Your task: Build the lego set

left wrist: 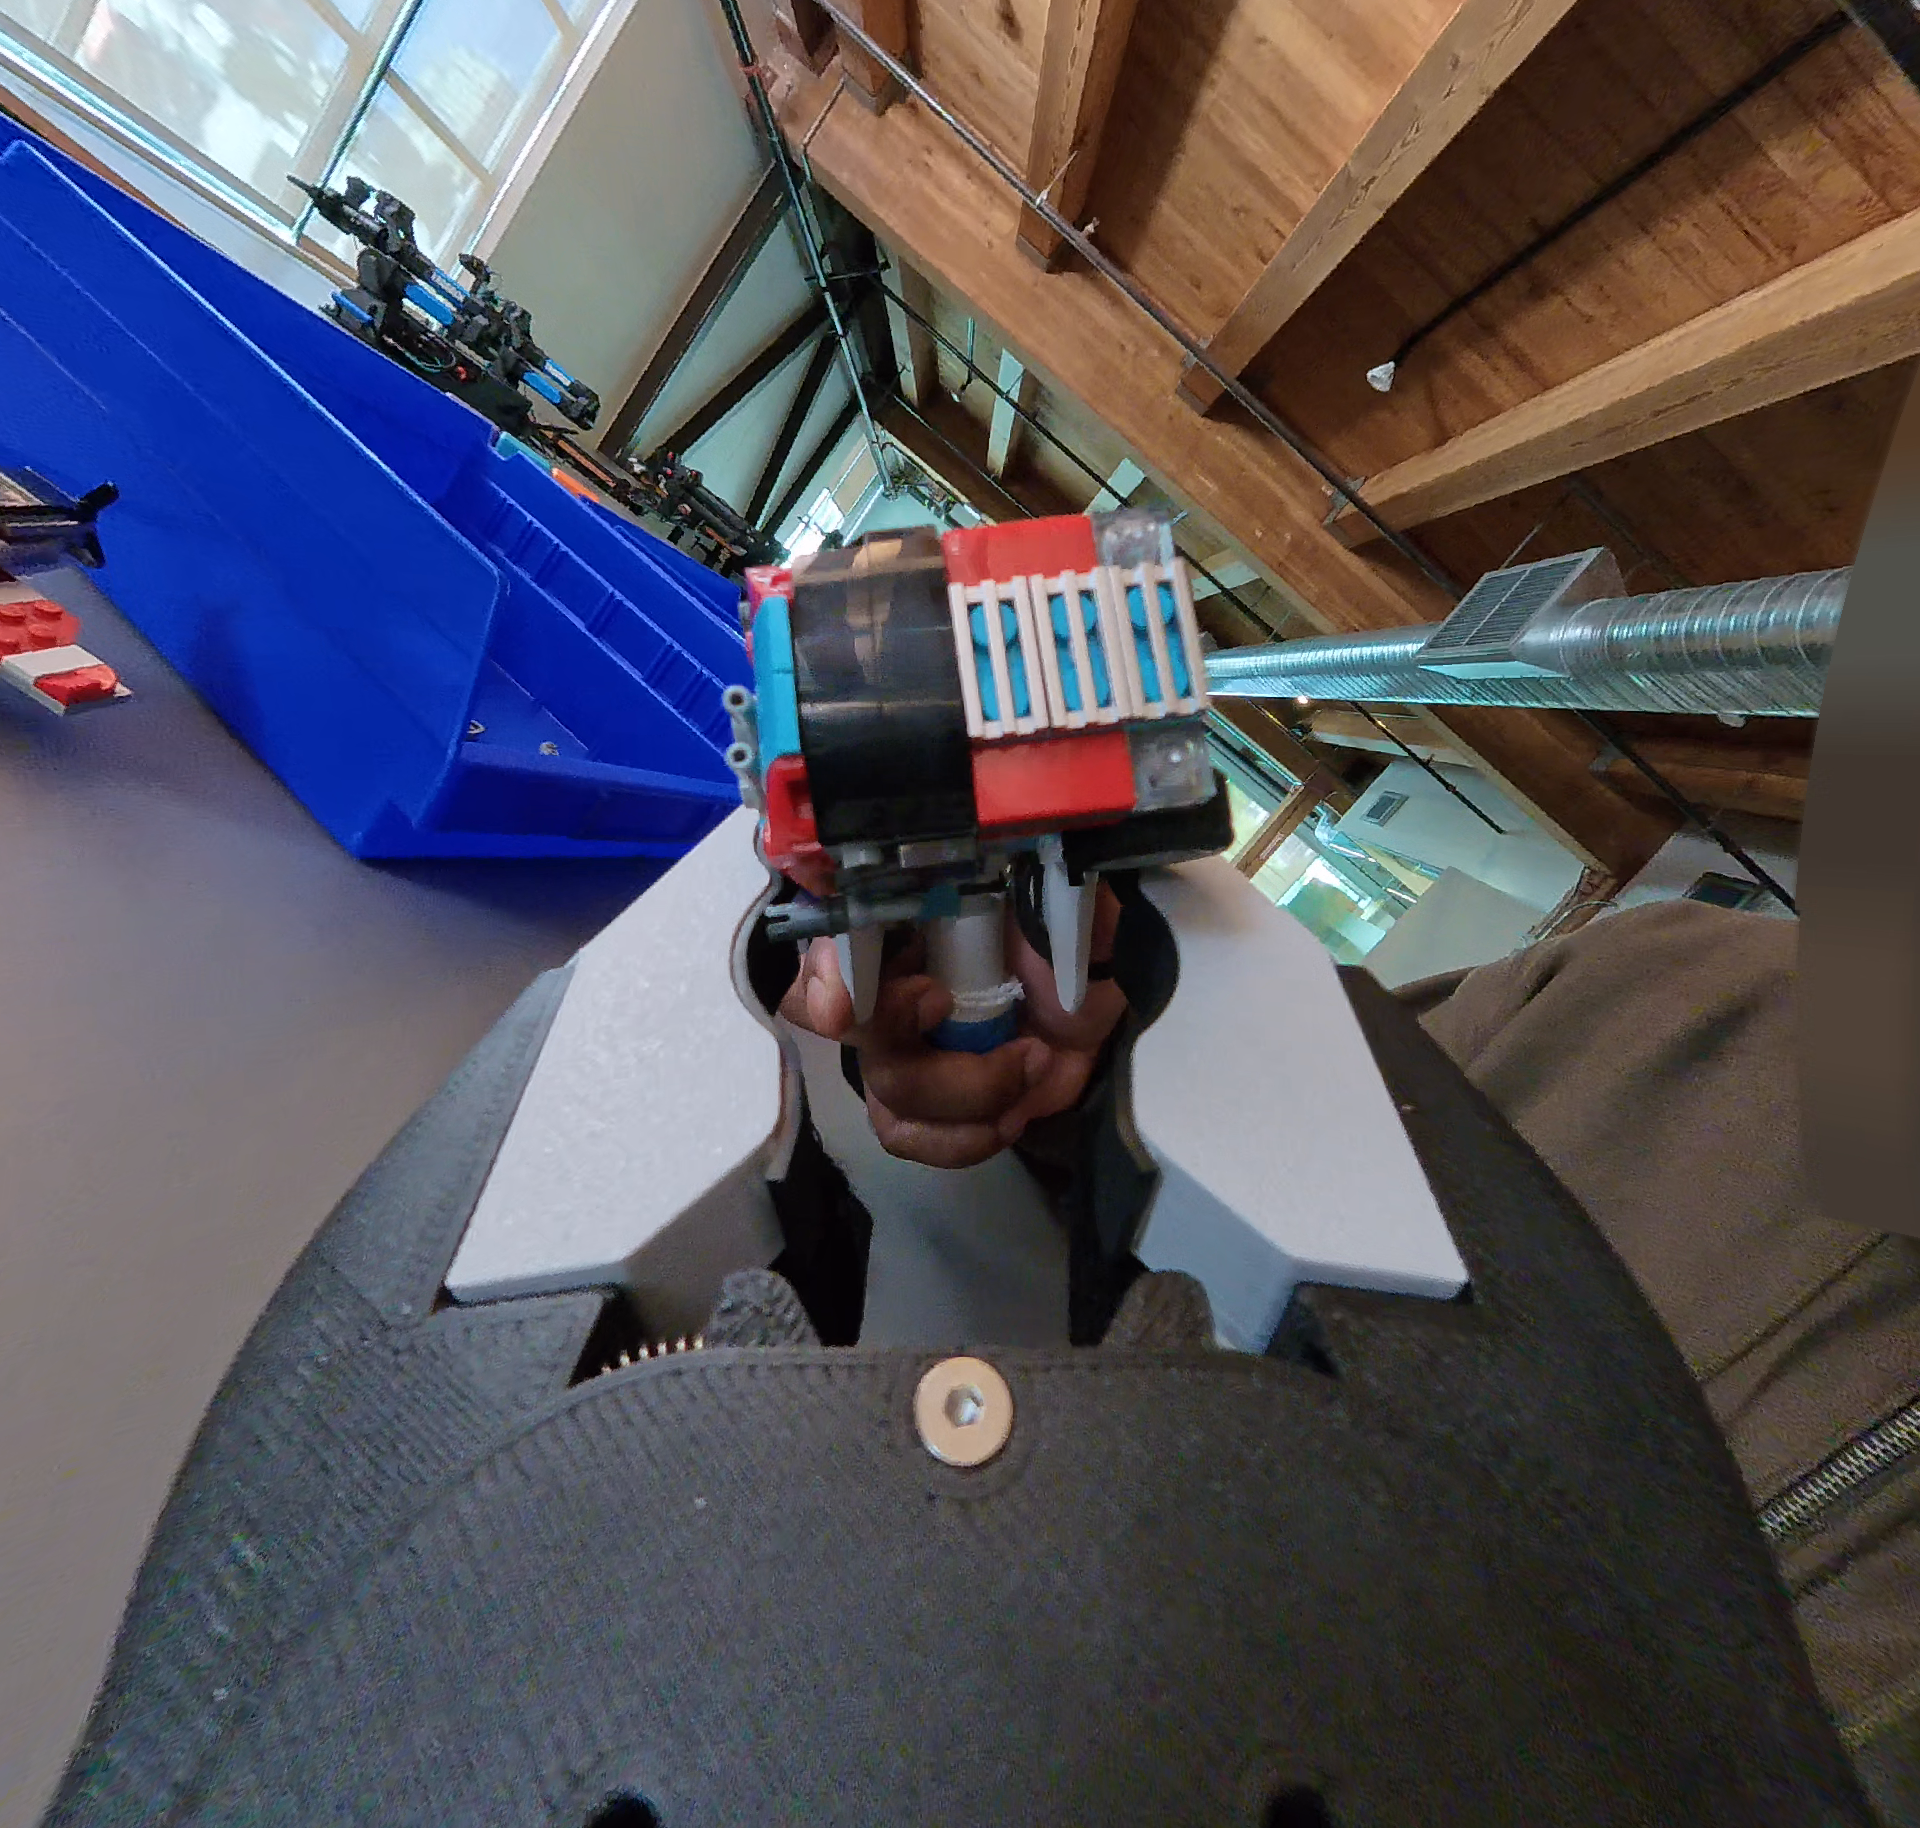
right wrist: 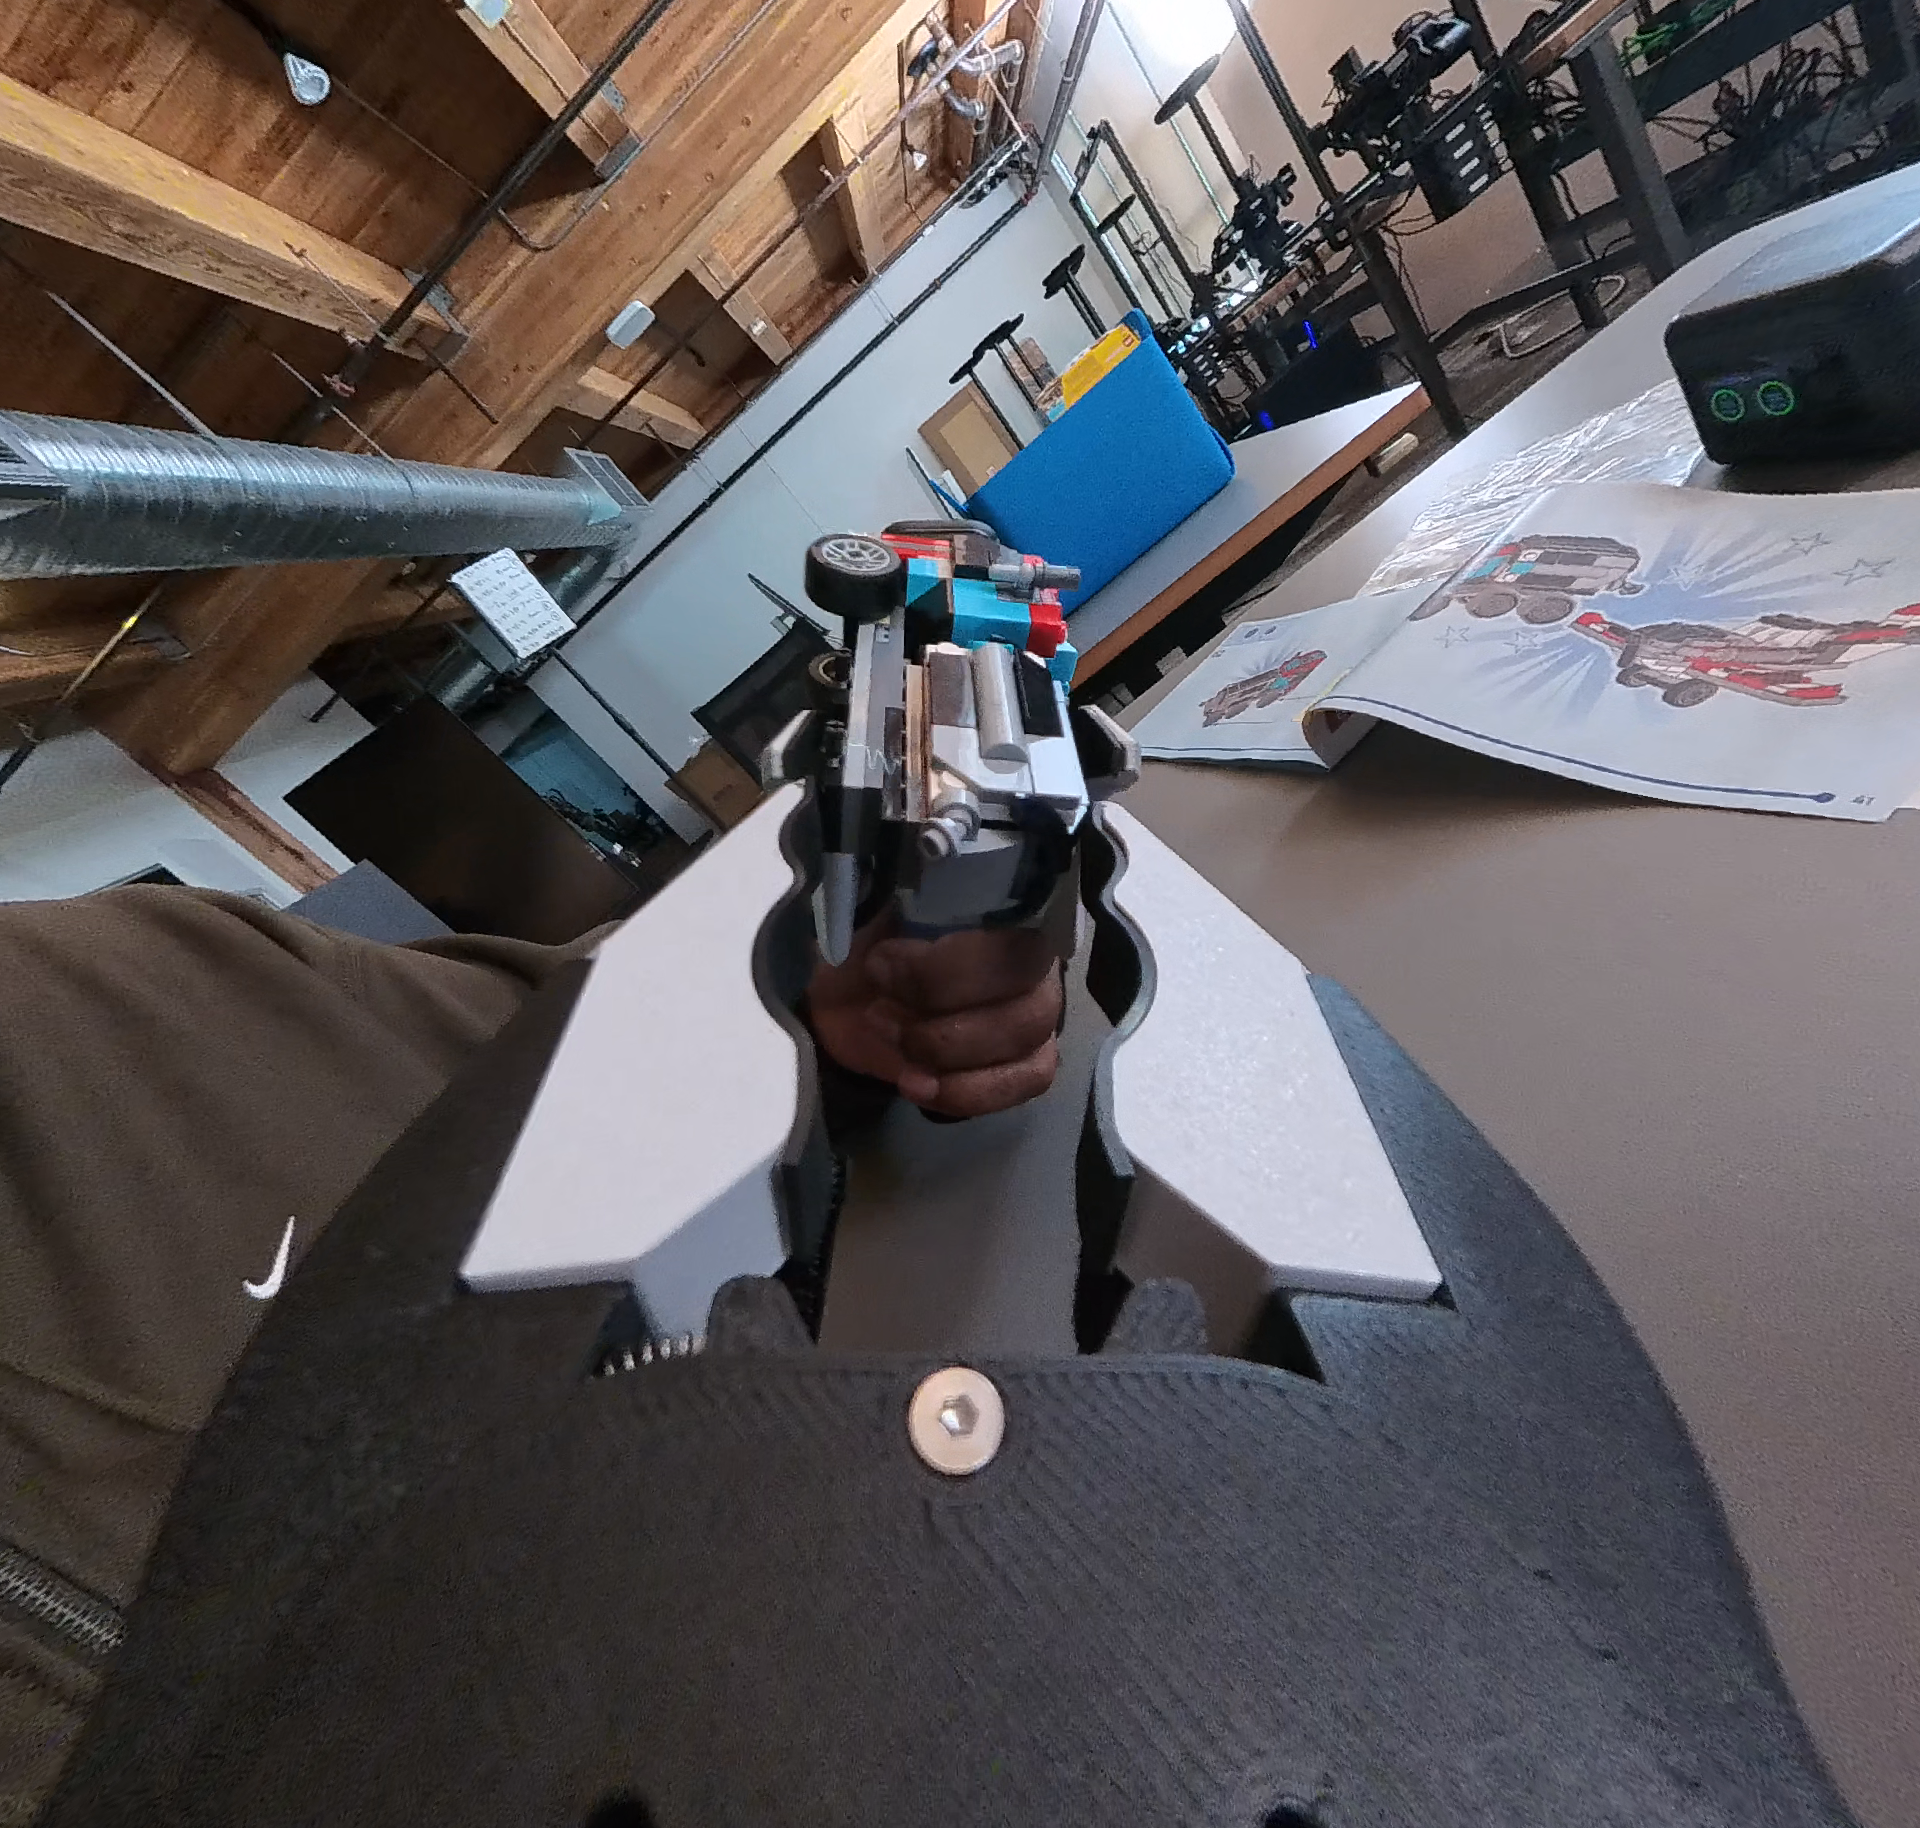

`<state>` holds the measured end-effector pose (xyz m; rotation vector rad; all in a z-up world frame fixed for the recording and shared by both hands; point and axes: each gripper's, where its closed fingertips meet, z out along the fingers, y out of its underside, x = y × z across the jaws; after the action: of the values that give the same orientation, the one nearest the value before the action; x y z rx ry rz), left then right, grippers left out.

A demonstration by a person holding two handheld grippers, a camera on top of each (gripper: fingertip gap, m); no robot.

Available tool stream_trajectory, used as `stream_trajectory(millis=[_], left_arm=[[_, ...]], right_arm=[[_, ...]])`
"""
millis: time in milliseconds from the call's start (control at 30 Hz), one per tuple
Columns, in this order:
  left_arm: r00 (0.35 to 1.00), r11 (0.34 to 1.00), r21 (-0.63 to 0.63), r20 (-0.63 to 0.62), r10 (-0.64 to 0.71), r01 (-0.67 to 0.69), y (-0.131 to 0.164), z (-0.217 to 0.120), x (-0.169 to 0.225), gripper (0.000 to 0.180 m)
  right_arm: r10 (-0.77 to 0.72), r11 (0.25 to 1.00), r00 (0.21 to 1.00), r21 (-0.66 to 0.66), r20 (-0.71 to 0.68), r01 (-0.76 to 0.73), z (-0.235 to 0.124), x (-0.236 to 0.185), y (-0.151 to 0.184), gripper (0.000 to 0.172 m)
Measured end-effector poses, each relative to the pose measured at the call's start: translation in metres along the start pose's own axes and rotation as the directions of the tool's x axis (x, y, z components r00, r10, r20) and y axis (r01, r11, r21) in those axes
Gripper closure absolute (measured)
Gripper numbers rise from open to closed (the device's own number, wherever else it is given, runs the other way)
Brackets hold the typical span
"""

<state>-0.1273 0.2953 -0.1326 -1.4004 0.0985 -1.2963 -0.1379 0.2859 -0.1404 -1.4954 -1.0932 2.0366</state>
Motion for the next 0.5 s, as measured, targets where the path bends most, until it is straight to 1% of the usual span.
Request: stream_trajectory(millis=[200,367,433,500], left_arm=[[1.000,1.000,0.009,-0.001,-0.003,0.003,-0.001,-0.002,0.000,0.124],[1.000,0.996,0.084,0.019,-0.012,0.010,-0.016,-0.012,-0.006,0.125],[1.000,0.996,0.090,0.030,-0.004,0.001,-0.020,-0.015,-0.009,0.125],[0.999,0.996,0.082,0.044,0.019,-0.023,-0.020,-0.017,-0.011,0.125]], right_arm=[[-0.011,1.000,1.000,-0.016,-0.005,0.011,-0.001,0.002,0.001,0.122],[-0.038,0.998,0.999,-0.043,-0.008,0.038,-0.012,0.001,-0.008,0.121],[-0.077,0.994,0.996,-0.074,-0.032,0.075,-0.021,0.003,-0.012,0.121],[-0.144,0.978,0.986,-0.160,-0.080,0.130,-0.030,0.010,-0.007,0.121]])
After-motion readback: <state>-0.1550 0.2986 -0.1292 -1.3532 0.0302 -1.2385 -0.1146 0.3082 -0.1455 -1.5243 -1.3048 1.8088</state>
